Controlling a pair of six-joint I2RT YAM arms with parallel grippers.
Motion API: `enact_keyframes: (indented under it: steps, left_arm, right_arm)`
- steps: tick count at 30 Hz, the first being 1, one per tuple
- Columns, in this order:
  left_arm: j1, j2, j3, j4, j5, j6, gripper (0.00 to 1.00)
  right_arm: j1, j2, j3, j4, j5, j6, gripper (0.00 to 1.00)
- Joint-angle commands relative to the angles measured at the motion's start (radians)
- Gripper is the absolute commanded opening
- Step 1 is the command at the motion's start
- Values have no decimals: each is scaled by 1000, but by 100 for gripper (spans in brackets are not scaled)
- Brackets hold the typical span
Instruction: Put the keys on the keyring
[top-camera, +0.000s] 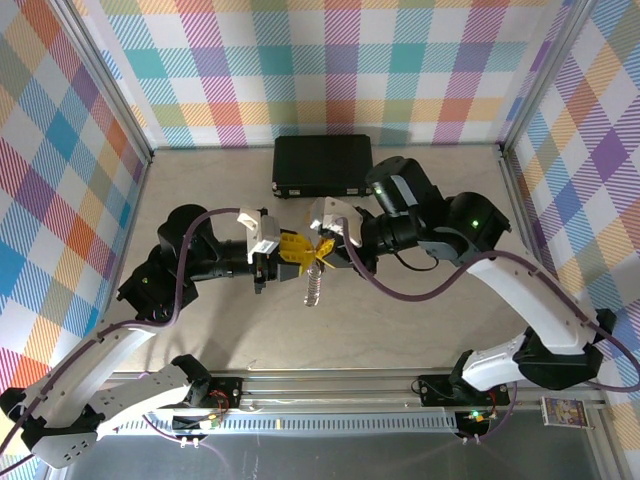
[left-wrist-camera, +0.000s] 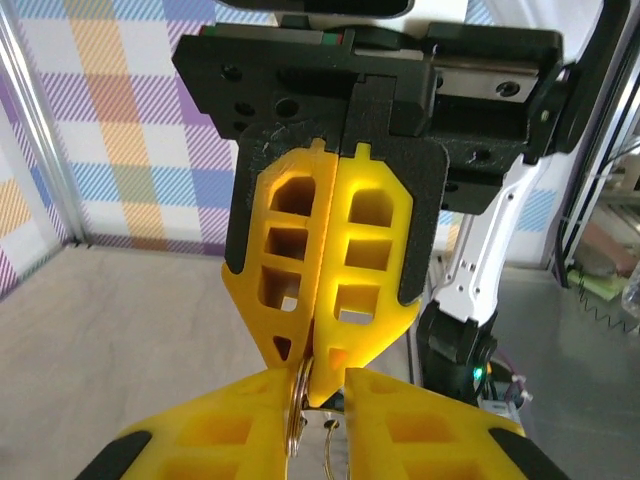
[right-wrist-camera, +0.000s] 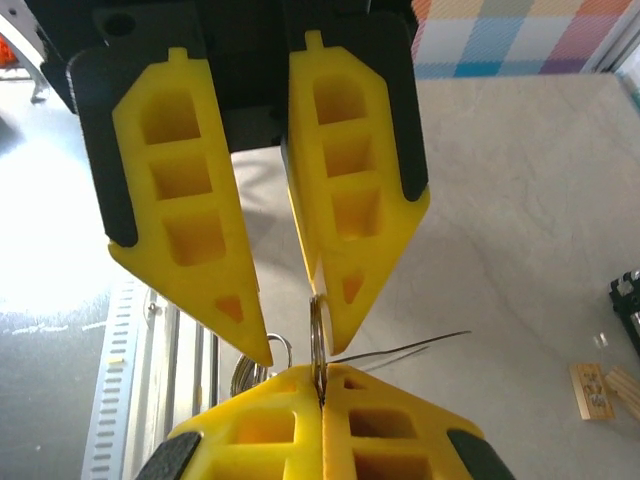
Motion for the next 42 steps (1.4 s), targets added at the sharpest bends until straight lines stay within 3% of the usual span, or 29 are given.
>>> enact_keyframes:
  steps: [1, 4, 10, 15, 18, 26, 36, 42]
  left_arm:
    - [-15, 15, 37, -107, -12, 85, 20]
    - [-13, 21, 32, -109, -17, 90, 18]
    - [-15, 22, 31, -100, -23, 94, 0]
    - [-14, 3, 10, -15, -3, 44, 0]
    - [-13, -20, -10, 92, 25, -16, 0]
    - [-14, -32, -62, 335, 110, -152, 0]
    - [-15, -13, -83, 427, 160, -214, 0]
    - [-14, -14, -64, 318, 154, -144, 0]
  right_arm:
    - [5, 14, 48, -63, 15, -38, 0]
    - [7, 22, 53, -65, 5, -39, 0]
    - [9, 36, 53, -71, -18, -41, 0]
    - [10, 30, 55, -64, -19, -29, 0]
    - [10, 3, 28, -13, -24, -4, 8]
    - [10, -81, -72, 134, -73, 71, 18]
    - [9, -121, -90, 170, -59, 80, 8]
    - [9, -122, -96, 163, -53, 72, 0]
